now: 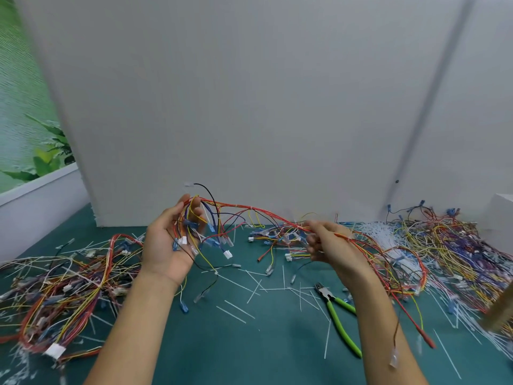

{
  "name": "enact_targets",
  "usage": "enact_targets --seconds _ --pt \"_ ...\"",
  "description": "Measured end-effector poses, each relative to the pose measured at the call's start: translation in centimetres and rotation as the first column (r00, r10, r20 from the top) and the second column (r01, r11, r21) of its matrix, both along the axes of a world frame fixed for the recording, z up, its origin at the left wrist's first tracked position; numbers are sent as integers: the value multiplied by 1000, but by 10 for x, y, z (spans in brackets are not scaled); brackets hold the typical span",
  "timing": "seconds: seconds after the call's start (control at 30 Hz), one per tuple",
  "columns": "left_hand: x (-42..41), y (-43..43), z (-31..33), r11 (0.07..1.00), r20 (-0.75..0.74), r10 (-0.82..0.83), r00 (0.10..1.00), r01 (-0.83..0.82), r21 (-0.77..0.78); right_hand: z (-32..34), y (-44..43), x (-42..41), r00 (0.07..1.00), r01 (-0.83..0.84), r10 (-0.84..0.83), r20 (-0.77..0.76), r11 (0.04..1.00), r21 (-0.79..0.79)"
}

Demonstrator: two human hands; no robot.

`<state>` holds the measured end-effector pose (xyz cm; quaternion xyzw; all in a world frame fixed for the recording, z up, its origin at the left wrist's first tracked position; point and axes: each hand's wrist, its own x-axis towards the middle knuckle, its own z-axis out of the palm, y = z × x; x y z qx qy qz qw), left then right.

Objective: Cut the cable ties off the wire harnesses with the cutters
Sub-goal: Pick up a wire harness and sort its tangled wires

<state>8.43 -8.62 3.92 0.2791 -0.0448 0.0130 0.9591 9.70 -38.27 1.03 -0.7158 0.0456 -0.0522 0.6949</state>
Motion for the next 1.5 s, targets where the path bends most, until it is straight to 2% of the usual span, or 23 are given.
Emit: enact_targets --seconds 0.07,0.17,0.27,0.4,0.47,0.57,0.67,0.73,0.87,0.97,1.27,1.5 --pt "0 0 1 1000 -22 5 1000 -5 -29 0 1 0 994 82 -70 84 986 -147" --pt "1 -5 1 997 -61 22 998 -26 -68 0 8 -1 970 180 -100 221 909 -377" --pt "0 -10 -1 993 -95 34 995 -44 -109 -1 18 -3 930 272 -98 354 832 -484" --pt "0 -13 -3 980 -123 36 992 -59 -189 1 31 -10 874 313 -61 481 829 -463" --pt "0 -13 -2 973 -123 41 992 -68 -220 2 36 -13 822 315 11 569 823 -472" --pt "0 -14 -2 967 -139 51 989 -83 -240 0 42 -15 735 249 168 657 834 -492" --pt "0 -19 -3 964 -146 19 989 -57 -261 -1 49 -16 688 197 248 682 841 -504" --pt "-1 -23 -5 970 -133 -10 991 -23 -241 0 54 -18 681 166 282 676 840 -517" --pt "-1 -30 -7 999 -123 -29 992 24 -47 2 59 -22 651 101 308 694 871 -481" --pt "-3 -34 -10 998 -129 -50 990 54 28 3 59 -24 649 86 299 700 885 -457" --pt "-7 -29 -6 996 -21 -64 998 65 59 5 63 -21 612 94 267 744 910 -404" --pt "-4 -23 -8 994 -26 -40 999 43 96 2 59 -19 667 95 248 702 907 -411"
